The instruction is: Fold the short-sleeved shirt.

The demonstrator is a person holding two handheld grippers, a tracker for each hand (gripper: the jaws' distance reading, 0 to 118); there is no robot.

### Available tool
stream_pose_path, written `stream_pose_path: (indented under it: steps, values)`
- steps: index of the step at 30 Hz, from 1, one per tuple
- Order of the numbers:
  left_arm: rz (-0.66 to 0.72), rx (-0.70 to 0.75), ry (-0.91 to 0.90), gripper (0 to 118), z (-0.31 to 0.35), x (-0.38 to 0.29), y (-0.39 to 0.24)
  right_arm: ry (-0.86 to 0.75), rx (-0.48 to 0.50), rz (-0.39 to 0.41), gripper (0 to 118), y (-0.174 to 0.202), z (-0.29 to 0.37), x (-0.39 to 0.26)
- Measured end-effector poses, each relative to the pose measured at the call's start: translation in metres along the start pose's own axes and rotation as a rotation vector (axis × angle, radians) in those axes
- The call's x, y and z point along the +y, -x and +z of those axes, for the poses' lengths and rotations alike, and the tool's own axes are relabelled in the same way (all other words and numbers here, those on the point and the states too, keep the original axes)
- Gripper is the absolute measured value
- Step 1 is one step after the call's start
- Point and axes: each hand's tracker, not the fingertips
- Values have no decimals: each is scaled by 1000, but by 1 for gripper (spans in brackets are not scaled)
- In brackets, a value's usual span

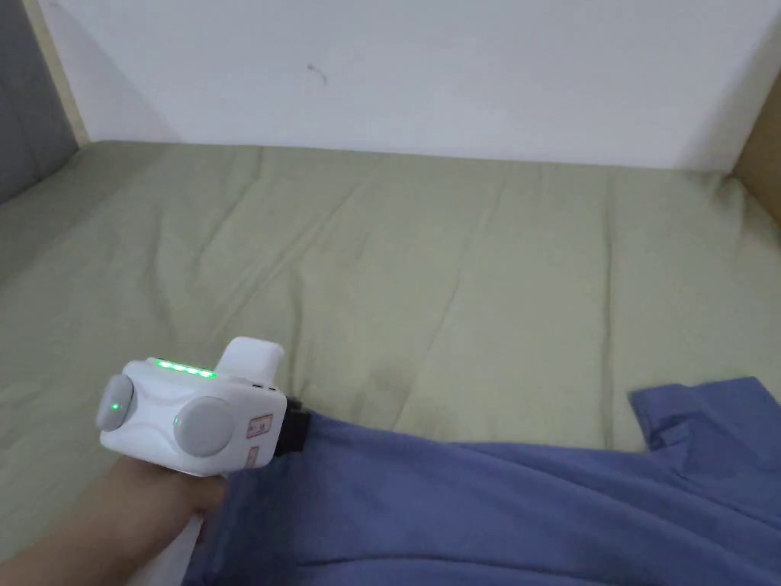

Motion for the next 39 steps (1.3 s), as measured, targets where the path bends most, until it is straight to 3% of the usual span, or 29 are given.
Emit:
stream_pose_path:
  steps: [1, 4, 7, 10, 12, 13, 14, 15, 16, 17, 21, 22, 23, 24, 25, 31, 35, 39]
  values:
    - [1, -54, 6, 6, 2, -1, -5, 17, 0, -4, 0, -3, -2, -5]
    - [-42, 7, -12, 6, 17, -7, -14, 64, -17, -25, 0, -14, -2, -24]
    - [46, -35, -68, 6, 40, -6, -10, 97, -63, -74, 0, -33, 6, -46]
    - [63, -34, -151, 6, 69, -3, -11, 118, -98, -115, 0, -65, 4, -68]
    - [77, -56, -158, 6, 83, 2, -9, 175, -75, -189, 3, -99, -7, -84]
    - [77, -56, -161, 6, 87, 3, -10, 222, -92, -231, 23, -111, -16, -88]
    - [71, -47, -173, 6, 91, 4, -12, 279, -112, -262, 50, -123, -28, -92]
    - [67, -45, -176, 6, 78, 3, 0, 319, -110, -256, 86, -131, -40, -97]
    - [63, -39, -176, 6, 78, 3, -2, 293, -134, -275, 112, -142, -46, -101]
    - [59, -34, -172, 6, 78, 3, -3, 282, -146, -287, 114, -148, -54, -102]
    - [55, -36, -164, 6, 78, 0, -16, 324, -100, -344, 113, -155, -77, -89]
    - [56, -37, -163, 6, 78, -1, -17, 332, -87, -357, 105, -157, -79, -86]
    - [59, -37, -161, 6, 81, 0, -23, 283, 13, -380, 75, -158, -76, -83]
    - [66, -42, -160, 6, 83, -2, -24, 246, -31, -379, 16, -154, -76, -80]
    - [72, -45, -163, 6, 85, -3, -25, 236, -94, -373, 8, -147, -73, -78]
    - [128, -73, -270, 6, 131, -13, -12, 197, -54, -361, 8, -136, -31, -51]
    - [87, -30, -341, 6, 198, -9, -3, 104, -47, -268, 8, -130, 27, -7]
    - [118, -34, -482, 6, 298, -2, 15, 9, -45, -226, 8, -125, 93, 37]
